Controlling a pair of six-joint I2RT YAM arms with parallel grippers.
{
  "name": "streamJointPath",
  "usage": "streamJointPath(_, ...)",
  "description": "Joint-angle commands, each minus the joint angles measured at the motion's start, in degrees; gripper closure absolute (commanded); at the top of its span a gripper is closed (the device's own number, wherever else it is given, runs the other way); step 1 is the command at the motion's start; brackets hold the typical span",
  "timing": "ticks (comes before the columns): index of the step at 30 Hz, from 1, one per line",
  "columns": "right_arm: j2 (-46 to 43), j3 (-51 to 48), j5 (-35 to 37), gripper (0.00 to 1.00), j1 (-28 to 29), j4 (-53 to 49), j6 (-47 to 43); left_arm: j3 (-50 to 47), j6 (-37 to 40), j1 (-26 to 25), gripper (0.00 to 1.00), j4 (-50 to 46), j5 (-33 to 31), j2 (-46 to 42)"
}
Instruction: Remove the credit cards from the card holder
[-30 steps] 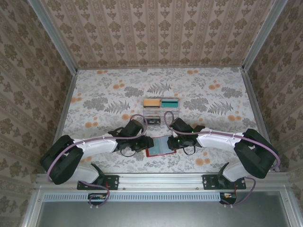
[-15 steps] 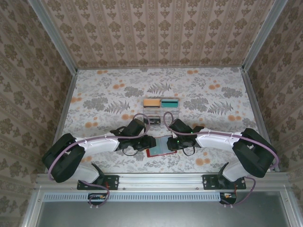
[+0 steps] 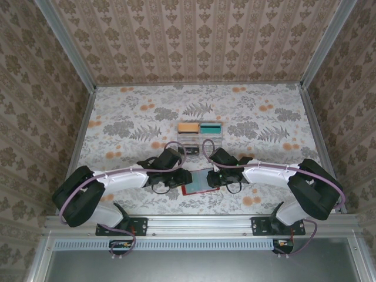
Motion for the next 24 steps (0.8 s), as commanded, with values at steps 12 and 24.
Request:
streamJointPath(12,1.8,-0.6,-0.3,0.82,0.7,0.0,0.9,2.2,2.0,-0.4,0.63,1.0,1.7,4.0)
streamJointPath(24,2.4,-0.3,0.0,0.83,1.4,0.0,1.5,5.0,3.9,-1.3,0.62,2.3,3.6,4.8)
